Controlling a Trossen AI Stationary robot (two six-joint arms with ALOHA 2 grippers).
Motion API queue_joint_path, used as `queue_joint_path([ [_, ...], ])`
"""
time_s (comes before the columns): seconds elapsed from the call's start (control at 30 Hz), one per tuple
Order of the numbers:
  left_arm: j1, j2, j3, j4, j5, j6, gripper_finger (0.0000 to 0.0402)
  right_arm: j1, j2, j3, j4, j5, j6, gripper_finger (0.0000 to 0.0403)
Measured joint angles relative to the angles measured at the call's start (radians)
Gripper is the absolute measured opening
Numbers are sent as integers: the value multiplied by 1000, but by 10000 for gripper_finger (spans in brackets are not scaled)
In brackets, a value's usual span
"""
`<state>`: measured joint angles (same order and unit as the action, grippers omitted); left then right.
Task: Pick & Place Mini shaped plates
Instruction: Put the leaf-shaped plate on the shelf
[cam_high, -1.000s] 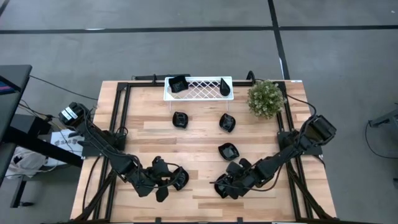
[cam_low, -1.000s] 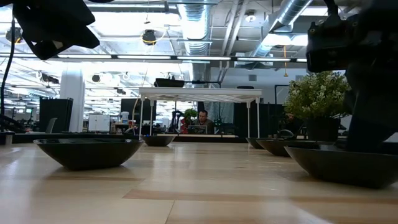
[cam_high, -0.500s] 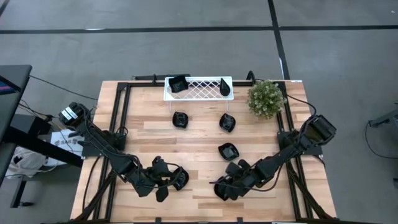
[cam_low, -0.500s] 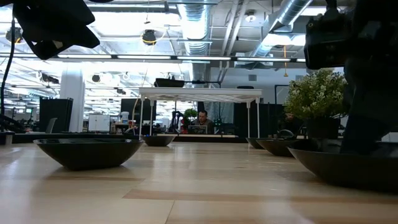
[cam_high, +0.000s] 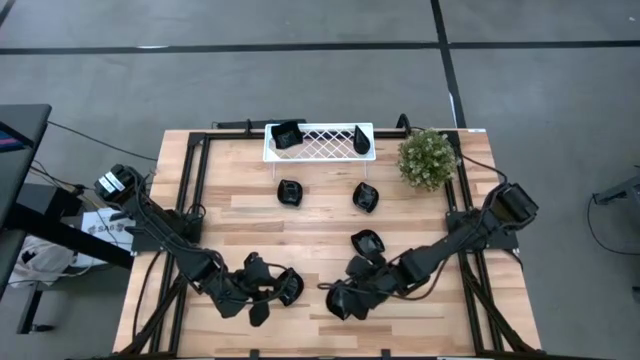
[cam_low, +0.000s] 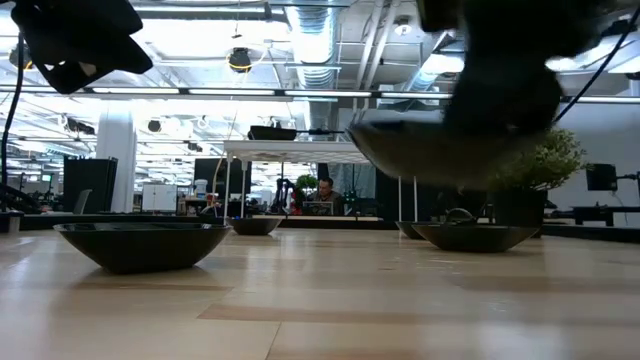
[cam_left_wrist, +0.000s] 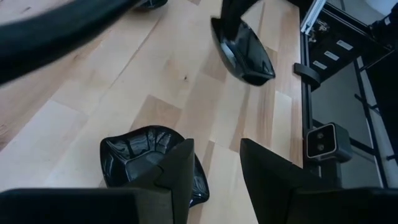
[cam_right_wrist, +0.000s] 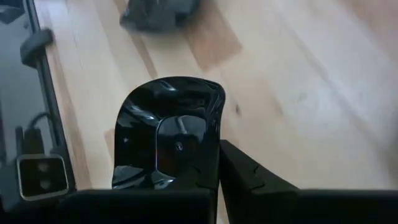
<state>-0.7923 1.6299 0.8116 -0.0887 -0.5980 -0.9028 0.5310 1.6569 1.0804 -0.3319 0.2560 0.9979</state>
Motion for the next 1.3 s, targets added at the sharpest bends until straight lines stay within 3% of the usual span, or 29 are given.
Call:
queue_joint_path([
  [0.27, -2, 0, 0, 0, -1, 0, 131, -125, 0, 281, -308, -20, -195, 1],
  [0.63, 80, 0, 0, -8, -58, 67, 131, -516, 0, 591, -587, -277, -545, 0],
  [0.97, 231, 0, -14, -27, -61, 92, 131, -929, 0, 650, -599, -449, -756, 0],
  [1.3, 312, 0, -50, -18, -60, 48, 131, -1134, 31, 653, -444, -532, -848, 0],
])
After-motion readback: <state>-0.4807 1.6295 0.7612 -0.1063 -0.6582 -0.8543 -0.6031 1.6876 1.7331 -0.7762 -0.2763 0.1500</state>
